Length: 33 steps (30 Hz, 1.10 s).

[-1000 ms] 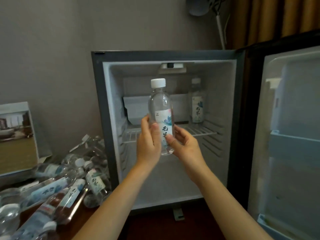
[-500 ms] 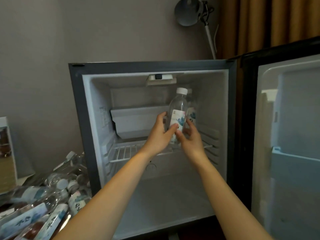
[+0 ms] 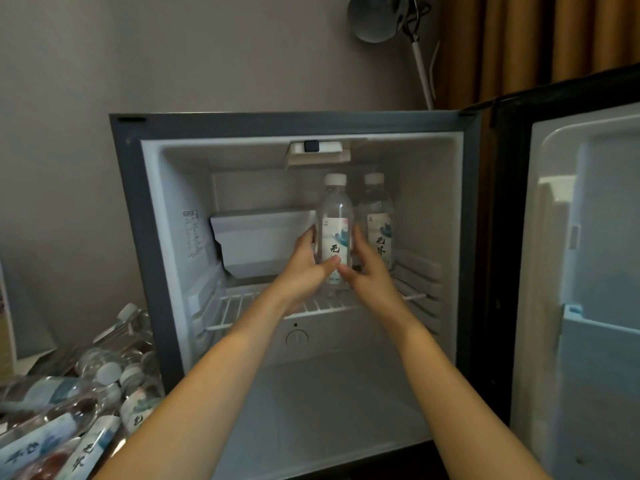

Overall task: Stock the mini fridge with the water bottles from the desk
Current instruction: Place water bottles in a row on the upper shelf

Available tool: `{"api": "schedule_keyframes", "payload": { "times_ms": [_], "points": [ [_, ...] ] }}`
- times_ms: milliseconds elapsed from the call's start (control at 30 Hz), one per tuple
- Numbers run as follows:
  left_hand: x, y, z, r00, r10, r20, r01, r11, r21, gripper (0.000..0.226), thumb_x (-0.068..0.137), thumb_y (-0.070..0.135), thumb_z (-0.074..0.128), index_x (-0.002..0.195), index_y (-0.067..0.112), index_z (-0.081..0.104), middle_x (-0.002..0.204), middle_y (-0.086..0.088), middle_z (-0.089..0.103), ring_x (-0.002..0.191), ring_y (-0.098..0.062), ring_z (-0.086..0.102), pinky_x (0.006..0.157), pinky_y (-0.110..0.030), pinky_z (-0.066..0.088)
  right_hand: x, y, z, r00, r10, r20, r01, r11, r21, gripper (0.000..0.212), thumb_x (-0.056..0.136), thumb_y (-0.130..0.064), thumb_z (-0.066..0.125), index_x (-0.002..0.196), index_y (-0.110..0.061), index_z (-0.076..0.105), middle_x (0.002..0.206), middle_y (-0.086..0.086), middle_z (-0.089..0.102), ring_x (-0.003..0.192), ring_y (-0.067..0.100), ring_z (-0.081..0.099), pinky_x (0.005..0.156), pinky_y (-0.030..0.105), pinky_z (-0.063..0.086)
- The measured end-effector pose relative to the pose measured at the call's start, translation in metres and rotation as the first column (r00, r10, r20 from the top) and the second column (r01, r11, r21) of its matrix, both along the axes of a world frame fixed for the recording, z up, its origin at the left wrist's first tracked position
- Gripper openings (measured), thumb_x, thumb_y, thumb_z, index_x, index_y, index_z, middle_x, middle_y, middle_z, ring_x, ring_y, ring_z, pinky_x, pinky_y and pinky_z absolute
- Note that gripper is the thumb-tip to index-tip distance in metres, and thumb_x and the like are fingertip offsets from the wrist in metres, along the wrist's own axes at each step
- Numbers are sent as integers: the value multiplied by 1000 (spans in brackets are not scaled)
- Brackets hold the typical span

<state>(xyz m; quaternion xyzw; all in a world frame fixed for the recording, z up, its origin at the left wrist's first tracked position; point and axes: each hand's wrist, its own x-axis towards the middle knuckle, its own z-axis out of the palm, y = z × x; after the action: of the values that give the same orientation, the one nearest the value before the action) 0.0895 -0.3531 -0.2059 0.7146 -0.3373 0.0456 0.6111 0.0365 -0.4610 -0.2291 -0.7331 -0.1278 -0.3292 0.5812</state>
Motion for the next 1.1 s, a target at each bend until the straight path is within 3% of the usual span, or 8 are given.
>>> {"api": "schedule_keyframes", "payload": {
  "times_ms": [100,267,467,533,700,833,967,1100],
  "points": [
    [4,-2,-7,1000,24,-3,-24,999,-31,64,87,4,59,140,24,28,141,-6,39,124,-21,47,102,-45,44,9,-5,0,1000,-7,-5,7,1000,-20,65,91,5,48,147,-18,24,150,-1,33,136,12,33,109,33,37],
    [9,-20,-4,1000,18,8,-17,1000,-5,62,88,4,59,138,13,25,132,-8,48,116,-20,52,100,-40,45,17,-9,-7,996,-68,61,61,993,99,64,86,15,48,143,-10,32,134,-1,47,121,11,47,85,2,42],
    [8,-31,-4,997,44,-56,-45,999,-2,51,91,7,56,134,8,27,120,-5,52,106,-17,53,91,-30,46,20,-11,-11,956,-283,80,272,954,125,54,79,15,57,128,-7,54,105,-1,61,98,13,60,84,24,50],
    [9,-33,-4,997,65,-52,-64,998,10,49,91,8,56,133,6,29,124,-8,52,109,-18,52,93,-30,44,20,-10,-13,926,-370,70,363,927,93,47,80,11,59,123,-7,59,98,-3,61,94,10,58,79,20,44],
    [9,-43,-4,992,127,-14,-127,992,24,48,91,8,56,132,2,30,128,-13,51,118,-26,50,97,-33,42,22,-13,-11,916,-401,21,397,912,100,45,79,14,55,120,-4,62,105,9,67,96,14,60,77,21,44],
    [9,-46,-3,993,114,-23,-113,992,49,46,92,8,54,132,4,31,128,-12,51,119,-25,50,99,-35,42,23,-15,-8,921,-387,-43,389,913,125,53,79,16,50,129,-2,53,108,7,62,99,12,55,90,29,47],
    [10,-46,-5,993,117,-17,-115,990,82,43,92,8,54,130,4,34,127,-14,53,119,-27,51,101,-39,43,22,-15,-6,914,-405,-30,407,911,66,50,79,16,51,126,-1,54,106,6,61,96,11,53,81,18,42],
    [11,-47,-7,990,144,7,-144,983,117,44,92,9,53,131,3,33,127,-14,53,118,-27,52,99,-37,43,24,-17,-6,913,-407,-35,408,911,58,51,78,15,53,127,-2,53,116,14,62,105,19,58,87,23,44]
  ]
}}
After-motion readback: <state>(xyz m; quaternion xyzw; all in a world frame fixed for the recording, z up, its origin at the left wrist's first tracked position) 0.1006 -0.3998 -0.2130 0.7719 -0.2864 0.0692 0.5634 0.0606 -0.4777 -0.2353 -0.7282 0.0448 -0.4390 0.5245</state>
